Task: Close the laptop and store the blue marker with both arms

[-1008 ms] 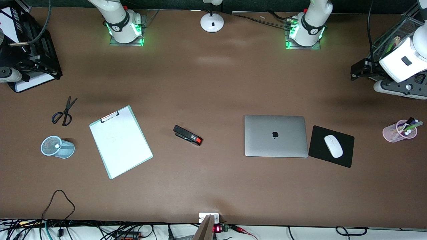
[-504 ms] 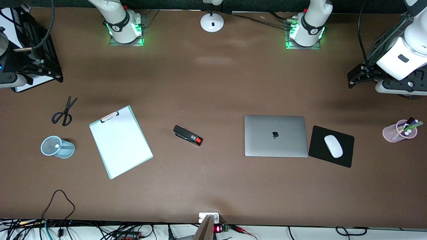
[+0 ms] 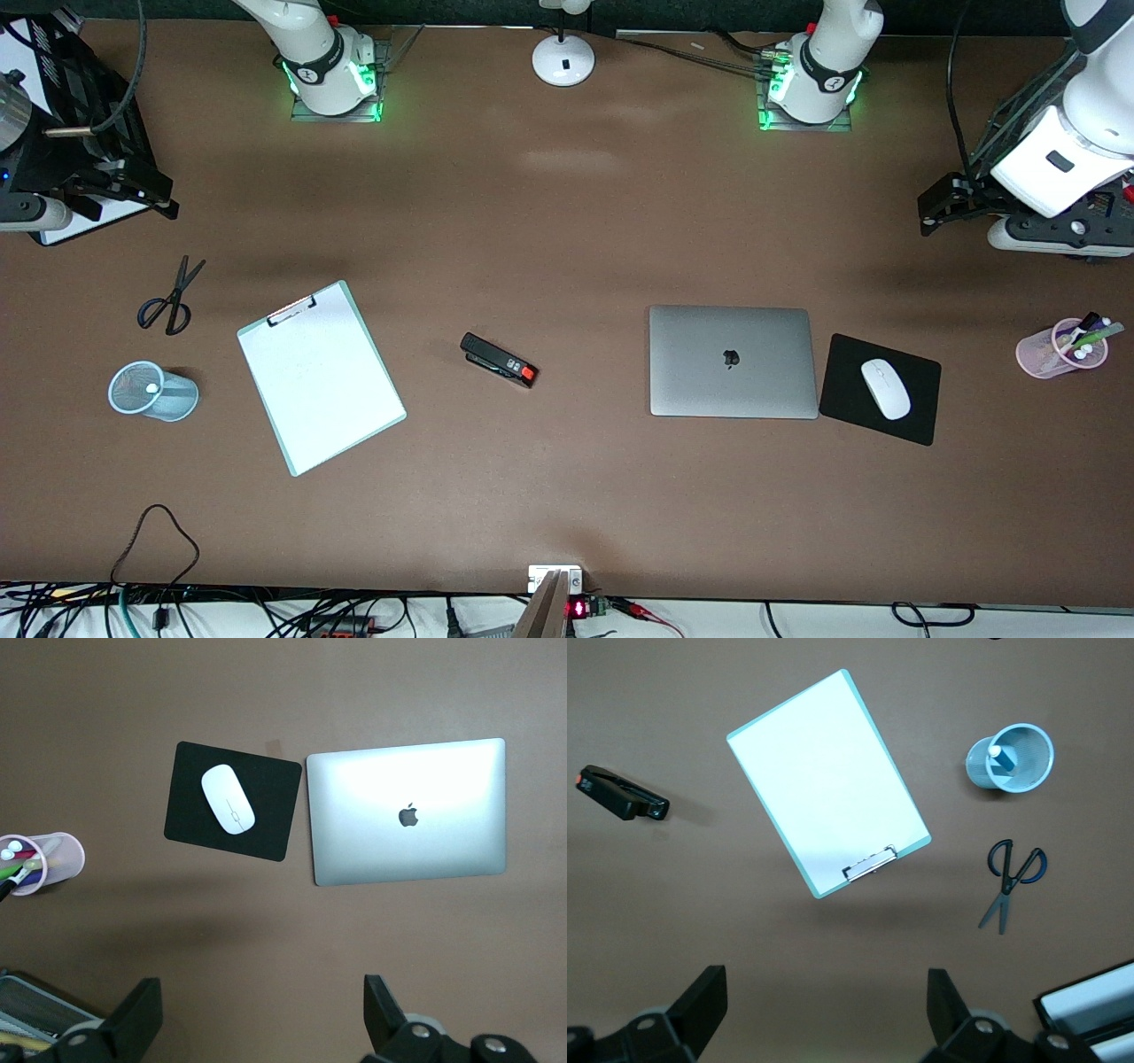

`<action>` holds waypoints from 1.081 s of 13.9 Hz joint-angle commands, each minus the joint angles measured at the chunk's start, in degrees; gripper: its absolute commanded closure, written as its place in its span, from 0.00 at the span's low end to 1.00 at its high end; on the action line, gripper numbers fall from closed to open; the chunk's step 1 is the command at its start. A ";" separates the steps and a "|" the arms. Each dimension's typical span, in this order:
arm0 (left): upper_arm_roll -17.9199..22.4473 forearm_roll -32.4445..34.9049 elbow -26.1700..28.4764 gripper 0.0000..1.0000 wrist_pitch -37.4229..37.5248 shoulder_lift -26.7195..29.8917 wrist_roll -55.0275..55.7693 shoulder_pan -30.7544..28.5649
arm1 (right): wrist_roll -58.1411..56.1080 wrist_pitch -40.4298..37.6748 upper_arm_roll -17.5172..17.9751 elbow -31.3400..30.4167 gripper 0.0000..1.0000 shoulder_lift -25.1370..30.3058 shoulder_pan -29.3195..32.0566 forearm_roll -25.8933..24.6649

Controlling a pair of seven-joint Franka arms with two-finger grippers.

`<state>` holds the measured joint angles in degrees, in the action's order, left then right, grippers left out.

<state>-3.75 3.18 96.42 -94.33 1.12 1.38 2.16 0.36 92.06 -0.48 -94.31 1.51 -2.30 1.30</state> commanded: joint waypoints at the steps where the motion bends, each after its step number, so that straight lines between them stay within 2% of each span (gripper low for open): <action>1: 0.05 -0.37 0.43 0.00 -0.33 0.99 -0.15 0.30 | 1.14 0.23 0.30 -1.58 0.00 1.65 0.19 0.99; 15: 0.32 -0.55 -0.53 0.00 0.38 0.91 -1.12 -0.22 | 1.05 -0.12 0.21 -1.84 0.00 1.30 0.45 -1.03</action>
<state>-3.39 3.18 96.10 -94.36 1.29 1.34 2.09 0.42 92.01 -0.59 -95.17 1.85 -2.21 1.16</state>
